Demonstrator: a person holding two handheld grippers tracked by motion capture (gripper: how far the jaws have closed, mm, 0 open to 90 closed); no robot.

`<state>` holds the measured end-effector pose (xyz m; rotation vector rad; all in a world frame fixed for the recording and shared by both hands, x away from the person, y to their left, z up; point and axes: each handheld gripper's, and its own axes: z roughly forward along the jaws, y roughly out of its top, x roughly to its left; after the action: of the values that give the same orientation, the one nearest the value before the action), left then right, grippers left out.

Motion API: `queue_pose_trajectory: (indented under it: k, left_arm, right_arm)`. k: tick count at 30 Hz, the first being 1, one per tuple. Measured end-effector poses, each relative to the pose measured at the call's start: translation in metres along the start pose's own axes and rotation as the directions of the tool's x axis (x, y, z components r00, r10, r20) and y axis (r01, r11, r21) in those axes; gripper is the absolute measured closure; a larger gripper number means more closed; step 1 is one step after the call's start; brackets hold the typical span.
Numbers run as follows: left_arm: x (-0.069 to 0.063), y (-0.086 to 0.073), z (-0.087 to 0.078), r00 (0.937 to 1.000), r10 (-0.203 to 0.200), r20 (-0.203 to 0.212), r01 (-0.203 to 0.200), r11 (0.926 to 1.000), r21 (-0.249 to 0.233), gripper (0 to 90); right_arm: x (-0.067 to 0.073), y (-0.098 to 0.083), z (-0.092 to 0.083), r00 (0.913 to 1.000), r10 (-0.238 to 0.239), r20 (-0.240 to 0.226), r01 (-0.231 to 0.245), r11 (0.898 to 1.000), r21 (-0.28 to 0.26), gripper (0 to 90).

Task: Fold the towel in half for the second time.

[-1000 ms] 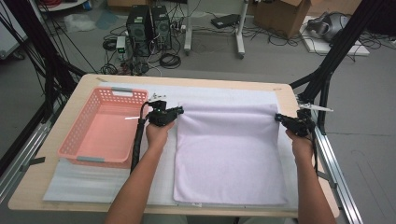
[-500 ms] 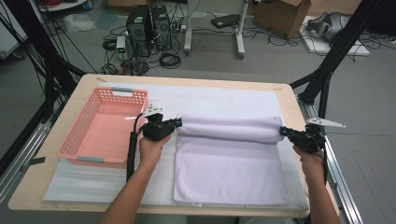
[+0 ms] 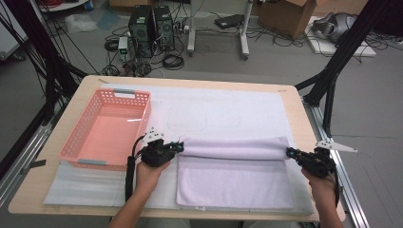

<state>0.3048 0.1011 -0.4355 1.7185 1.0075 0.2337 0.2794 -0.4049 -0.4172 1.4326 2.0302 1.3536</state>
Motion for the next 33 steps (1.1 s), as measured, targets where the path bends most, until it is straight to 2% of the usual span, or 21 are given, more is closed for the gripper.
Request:
queue_pose_trajectory:
  k: [4,5,6,7,8,10,11,13,16,18,20,21,23,25,29,33]
  left_arm:
    - [-0.001,-0.011,-0.001,0.9999,-0.007,0.014,0.007,0.9998,0.017,84.5]
    - [0.0,-0.012,-0.001,0.9996,-0.016,0.023,0.015,0.9997,0.018,82.6]
    - [0.001,-0.012,-0.001,0.9992,-0.027,0.031,0.027,0.9996,0.005,75.5]
    - [0.002,-0.01,-0.001,0.9991,-0.032,0.027,0.032,0.9994,-0.013,63.5]
    - [0.003,-0.008,-0.001,0.9993,-0.031,0.022,0.031,0.9991,-0.027,54.4]
    - [0.006,-0.003,0.0,0.9998,-0.017,0.0,0.017,0.9979,-0.062,47.7]
    - [0.007,-0.001,0.001,0.9998,-0.019,-0.008,0.019,0.9981,-0.058,45.2]
    - [0.01,0.004,0.005,0.9996,-0.023,-0.019,0.022,0.9984,-0.051,43.1]
    - [0.011,0.005,0.015,0.9995,-0.032,0.006,0.032,0.9989,-0.034,46.9]
    - [0.01,0.002,0.022,0.9993,-0.035,0.014,0.035,0.9988,0.035,56.4]
    - [0.009,-0.001,0.026,0.9991,-0.041,0.015,0.039,0.9949,0.093,73.1]
    - [0.007,-0.002,0.025,0.9996,-0.025,0.016,0.024,0.9957,0.089,80.1]
    - [0.004,-0.002,0.022,0.9997,-0.017,0.02,0.016,0.9975,0.068,82.9]
    - [0.002,-0.002,0.016,0.9995,0.004,0.031,-0.006,0.9981,0.061,83.3]
    - [-0.004,-0.006,0.004,0.9976,0.021,0.067,-0.023,0.9992,0.033,83.2]
    - [-0.009,-0.014,-0.003,0.9958,0.039,0.083,-0.042,0.9988,0.025,83.2]
  right_arm:
    - [0.002,-0.013,-0.002,1.0,0.001,0.003,-0.001,1.0,0.028,86.7]
    - [0.002,-0.016,-0.001,1.0,0.0,0.006,0.0,0.999,0.042,85.8]
    - [0.002,-0.017,-0.001,0.9999,0.012,0.001,-0.012,0.999,0.053,82.5]
    - [0.002,-0.017,-0.001,0.9998,0.019,0.001,-0.019,0.998,0.061,71.4]
    - [0.003,-0.016,-0.001,0.9994,0.028,0.023,-0.029,0.998,0.062,62.0]
    - [0.004,-0.01,-0.004,0.9982,0.035,0.048,-0.037,0.998,0.048,53.4]
    - [0.005,-0.005,-0.005,0.9976,0.021,0.066,-0.023,0.999,0.039,49.6]
    - [0.007,0.004,-0.003,0.9966,-0.003,0.082,-0.001,0.999,0.044,46.2]
    - [0.008,0.02,0.006,0.996,-0.029,0.085,0.024,0.998,0.063,41.7]
    - [0.01,0.028,0.016,0.9966,-0.042,0.071,0.036,0.997,0.075,40.7]
    - [0.011,0.032,0.028,0.9961,-0.059,0.066,0.052,0.993,0.106,43.2]
    - [0.01,0.032,0.032,0.9952,-0.065,0.073,0.055,0.99,0.128,50.0]
    - [0.009,0.029,0.036,0.9972,-0.065,0.037,0.059,0.986,0.154,73.4]
    - [0.011,0.023,0.032,0.9975,-0.065,0.025,0.061,0.988,0.142,83.7]
    - [0.016,0.01,0.016,0.9974,-0.071,0.01,0.07,0.994,0.085,85.5]
    - [0.022,-0.006,-0.005,0.9973,-0.073,0.006,0.072,0.997,0.039,85.6]
